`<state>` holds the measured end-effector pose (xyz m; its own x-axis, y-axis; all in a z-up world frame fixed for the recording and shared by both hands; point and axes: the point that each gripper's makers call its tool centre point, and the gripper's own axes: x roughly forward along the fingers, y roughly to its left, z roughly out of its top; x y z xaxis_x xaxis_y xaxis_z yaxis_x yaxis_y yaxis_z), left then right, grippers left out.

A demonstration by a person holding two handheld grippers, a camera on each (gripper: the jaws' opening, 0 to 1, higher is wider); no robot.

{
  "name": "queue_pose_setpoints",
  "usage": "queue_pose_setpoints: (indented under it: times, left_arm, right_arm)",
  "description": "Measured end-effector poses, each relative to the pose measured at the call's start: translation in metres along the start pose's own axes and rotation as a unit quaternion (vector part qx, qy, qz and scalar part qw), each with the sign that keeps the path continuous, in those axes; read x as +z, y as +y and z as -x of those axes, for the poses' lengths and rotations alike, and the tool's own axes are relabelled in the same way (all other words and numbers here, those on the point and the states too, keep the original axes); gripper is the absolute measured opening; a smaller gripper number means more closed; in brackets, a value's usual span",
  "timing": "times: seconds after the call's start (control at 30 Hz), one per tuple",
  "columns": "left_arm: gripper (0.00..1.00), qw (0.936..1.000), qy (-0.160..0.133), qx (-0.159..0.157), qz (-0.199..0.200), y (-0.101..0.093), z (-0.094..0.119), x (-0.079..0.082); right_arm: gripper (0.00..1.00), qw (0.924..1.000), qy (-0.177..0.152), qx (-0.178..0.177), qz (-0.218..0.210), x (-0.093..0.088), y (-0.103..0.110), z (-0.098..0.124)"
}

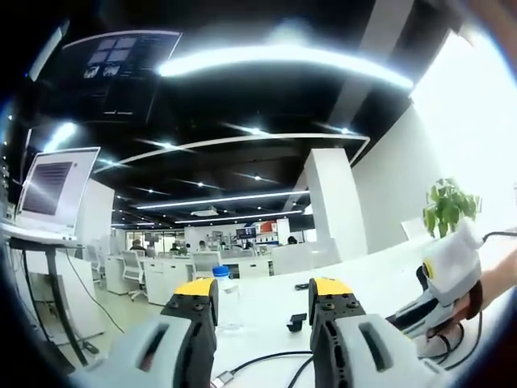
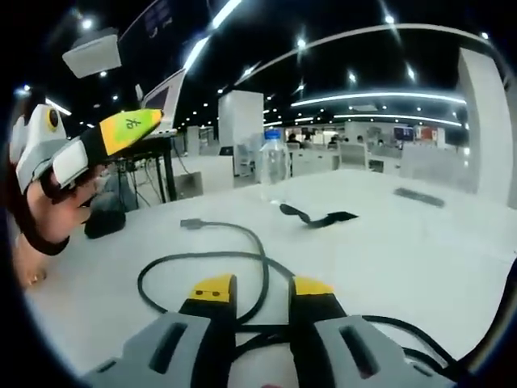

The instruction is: Coil the Type-C to USB data cable on the desktop and secure it with Velcro straps.

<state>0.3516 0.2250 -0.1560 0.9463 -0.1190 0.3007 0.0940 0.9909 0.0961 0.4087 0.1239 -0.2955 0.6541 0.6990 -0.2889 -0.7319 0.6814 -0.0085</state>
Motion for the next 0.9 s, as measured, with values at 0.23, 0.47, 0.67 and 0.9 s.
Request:
queue_pose_setpoints:
  times: [0.23,0.47,0.67,0.9]
  left_arm:
    - [0.46,1.0,0.0,0.001,0.001,0.001,0.001,-0.001]
    - [0.46,0.9999,-0.001,-0.008,-0.015,-0.007,0.001,0.0]
    - [0.46,0.9998,-0.001,-0.008,-0.017,-0.006,0.002,-0.001]
    - [0.46,0.9999,-0.001,-0.005,-0.015,-0.004,0.002,-0.001]
  right_arm:
    - [0.24,0.999,0.014,-0.004,0.042,-0.003,0.009,-0.003]
    - [0.23,0.9996,0.021,-0.005,0.015,-0.01,0.01,-0.003]
    - [0.2,0.9994,0.021,-0.016,0.021,-0.011,0.005,-0.004]
    - [0.17,0.9991,0.018,-0.021,0.032,-0.01,0.005,-0.008]
